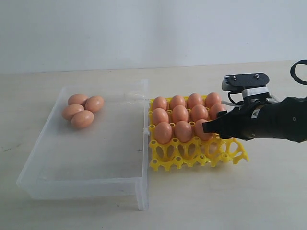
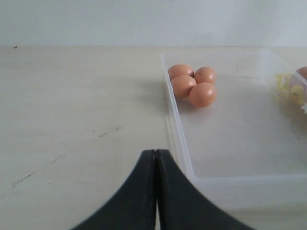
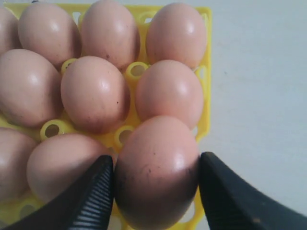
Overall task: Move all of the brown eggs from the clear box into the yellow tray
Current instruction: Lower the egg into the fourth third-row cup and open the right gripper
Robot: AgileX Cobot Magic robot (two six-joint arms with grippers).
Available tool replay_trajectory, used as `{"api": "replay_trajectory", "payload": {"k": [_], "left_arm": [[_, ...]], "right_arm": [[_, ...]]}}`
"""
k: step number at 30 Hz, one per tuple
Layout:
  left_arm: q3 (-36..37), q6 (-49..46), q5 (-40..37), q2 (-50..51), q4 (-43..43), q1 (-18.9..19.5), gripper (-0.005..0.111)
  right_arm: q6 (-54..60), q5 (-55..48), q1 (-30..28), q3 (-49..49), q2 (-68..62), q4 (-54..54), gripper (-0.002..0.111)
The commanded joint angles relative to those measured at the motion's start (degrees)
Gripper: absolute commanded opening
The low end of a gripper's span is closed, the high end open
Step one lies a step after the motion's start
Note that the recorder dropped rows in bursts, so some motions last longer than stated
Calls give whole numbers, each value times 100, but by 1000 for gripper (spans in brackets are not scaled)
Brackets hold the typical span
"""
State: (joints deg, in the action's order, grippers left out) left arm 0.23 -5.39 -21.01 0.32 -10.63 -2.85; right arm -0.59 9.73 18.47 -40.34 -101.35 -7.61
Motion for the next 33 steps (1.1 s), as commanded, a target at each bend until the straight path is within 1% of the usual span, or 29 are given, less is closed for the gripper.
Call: {"api": "replay_trajectory", "payload": {"k": [1,8,16,18,20,22,24,27,28,30,33], "left_arm": [[-23,-16,22,-32,-14,6,0],[-23,-16,22,-32,-14,6,0],[-23,-16,22,-32,-14,6,0],[-23,-16,22,-32,-14,6,0],[-23,-16,22,-32,-14,6,0],[-23,-16,22,-32,-14,6,0],[-23,-16,22,-32,-14,6,0],[-23,-16,22,-32,-14,6,0],[-23,-16,22,-32,-14,6,0],[-23,-16,22,-32,-14,6,0],[-23,-16,22,-32,-14,6,0]], "right_arm": [[193,158,-19,20,-3,5,0],[548,195,-26,20,-3,-299,0],[661,205,-26,20,-3,-309,0],[668,205,-26,20,-3,-309,2],[699,205,-26,20,-3,-298,7],[699,205,-26,20,-3,-298,17],[699,205,-26,20,-3,-298,28],[699,205,-26,20,-3,-356,48],[699,205,-26,20,-3,-402,52],[699,208,-26,20,-3,-412,57],[699,220,-26,20,-3,-424,57]]}}
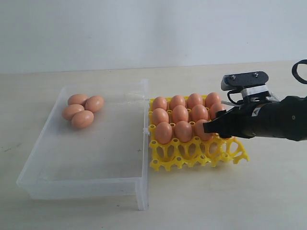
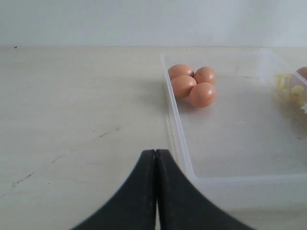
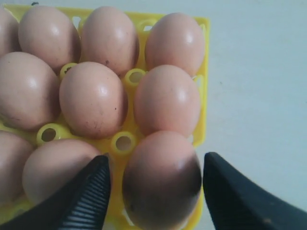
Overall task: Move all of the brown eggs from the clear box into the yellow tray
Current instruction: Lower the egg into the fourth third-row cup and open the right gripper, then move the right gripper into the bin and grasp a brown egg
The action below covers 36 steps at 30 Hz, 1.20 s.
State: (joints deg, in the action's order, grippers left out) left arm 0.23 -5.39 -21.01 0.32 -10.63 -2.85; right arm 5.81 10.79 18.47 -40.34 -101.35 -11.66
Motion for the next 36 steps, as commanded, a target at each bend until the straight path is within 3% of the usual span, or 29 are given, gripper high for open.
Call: {"api": "replay_trajectory", "payload": {"k": [1,12,16,19,23,28,36], "left_arm": [[-23,-16,22,-32,-14,6,0],[-23,-16,22,-32,-14,6,0],[-23,-16,22,-32,-14,6,0],[-23,-16,22,-32,-14,6,0],[-23,-16,22,-32,-14,6,0],[-23,-16,22,-32,-14,6,0],[-23,-16,22,-32,-14,6,0]], "right_arm": [[59,114,-26,20,-3,-19,57],[22,-7,-26,-43,381,-91,57],[22,-775,42,-378,757,-187,57],[59,-2708,383,-1332,853,-165,51],[435,-4032,940,-2413,655,-493,50],[1049,-4557,1733,-3868,-301,-1193,50],[-433,-4262,2165,-5999,-2362,-925,53]]}}
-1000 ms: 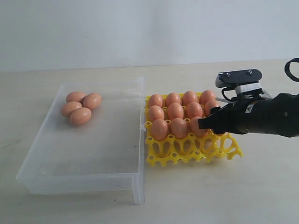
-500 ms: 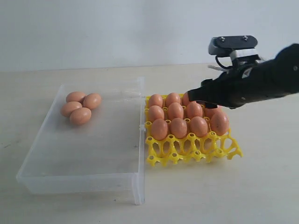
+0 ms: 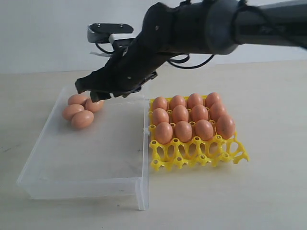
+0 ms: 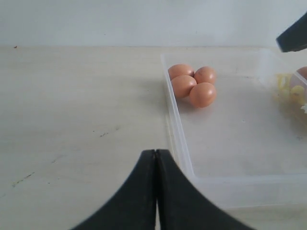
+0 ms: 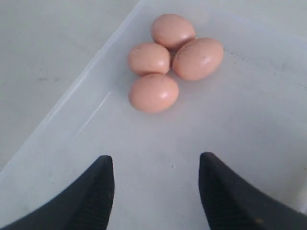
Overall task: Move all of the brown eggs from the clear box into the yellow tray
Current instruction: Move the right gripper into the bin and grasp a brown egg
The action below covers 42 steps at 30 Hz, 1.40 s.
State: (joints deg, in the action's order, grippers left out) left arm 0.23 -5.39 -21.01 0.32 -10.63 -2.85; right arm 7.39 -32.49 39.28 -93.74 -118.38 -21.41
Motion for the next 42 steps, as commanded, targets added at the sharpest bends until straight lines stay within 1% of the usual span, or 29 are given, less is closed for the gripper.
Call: {"api": "replay_trajectory", "payload": {"k": [1,7,14,20,27,42], "left_arm": [[-23,-16,22,-32,-14,6,0],[-23,-16,22,-32,-14,6,0],[-23,-16,22,-32,-14,6,0],[-23,-16,22,-32,-14,6,0],[-23,-16,22,-32,-14,6,0],[-23,-16,22,-32,-14,6,0]], "right_arm": [[-775,25,107,-841,-848,36,53],[-1297,-154,133,-1692,-1708,-468,53],[-1664,-137,133,-2199,-2257,-1031,53],[-1812,78,133,-2244,-2421,-1154,53],[-1925,78,122,-2468,-2663,-1348,53],[-2045,214,4,-2515,-2769,-1347,53]]}}
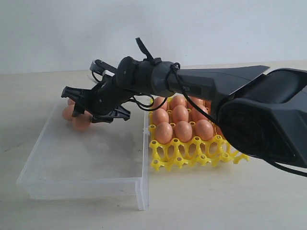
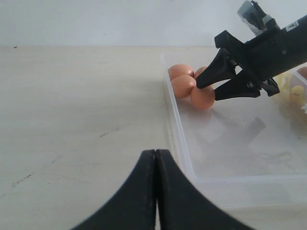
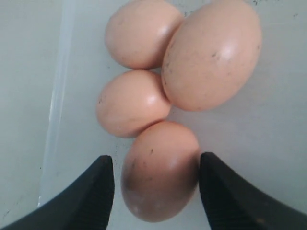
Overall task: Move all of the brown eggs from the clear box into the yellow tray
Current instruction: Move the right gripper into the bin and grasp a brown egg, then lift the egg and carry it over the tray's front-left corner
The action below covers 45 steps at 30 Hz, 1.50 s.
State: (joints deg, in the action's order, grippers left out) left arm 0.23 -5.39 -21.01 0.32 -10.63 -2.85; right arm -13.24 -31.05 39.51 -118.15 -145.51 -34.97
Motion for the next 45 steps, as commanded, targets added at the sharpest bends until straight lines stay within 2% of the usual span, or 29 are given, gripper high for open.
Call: {"api": "replay_trajectory", "payload": {"k": [1,6,8,9,11,12,17,25,29,35,40,45], "left_arm": [[-23,-16,22,-32,-14,6,0],[-23,-16,22,-32,-14,6,0],[-23,-16,22,-32,-14,6,0],[-23,-16,22,-32,-14,6,0],[-23,-16,22,-32,-14,6,0],[-23,-16,22,-32,-14,6,0],[-23,-16,22,-32,-14,6,0],[-23,-16,22,-32,-14,6,0],[-23,-16,22,-32,-14,6,0],[-23,-16,22,-32,-14,6,0],[-23,-16,22,-32,-14,6,0],[-23,-16,22,-32,-14,6,0]], "right_arm": [[18,80,-20,-73,-66,18,53],[18,-8,-20,-73,-152,-9,53],[18,-21,-20,-73,-190,-9,46],[62,-21,6,-73,-204,2,29],[318,-21,18,-73,-204,2,3],[374,-7,41,-73,-204,2,1],[384,77,91,-73,-88,295,0],[364,284,200,-57,552,1404,0],[364,624,312,355,1002,1968,0],[379,1753,326,1868,2028,2381,0],[416,2795,297,3616,3091,2830,0],[428,3838,3,5549,4252,3098,0]]}}
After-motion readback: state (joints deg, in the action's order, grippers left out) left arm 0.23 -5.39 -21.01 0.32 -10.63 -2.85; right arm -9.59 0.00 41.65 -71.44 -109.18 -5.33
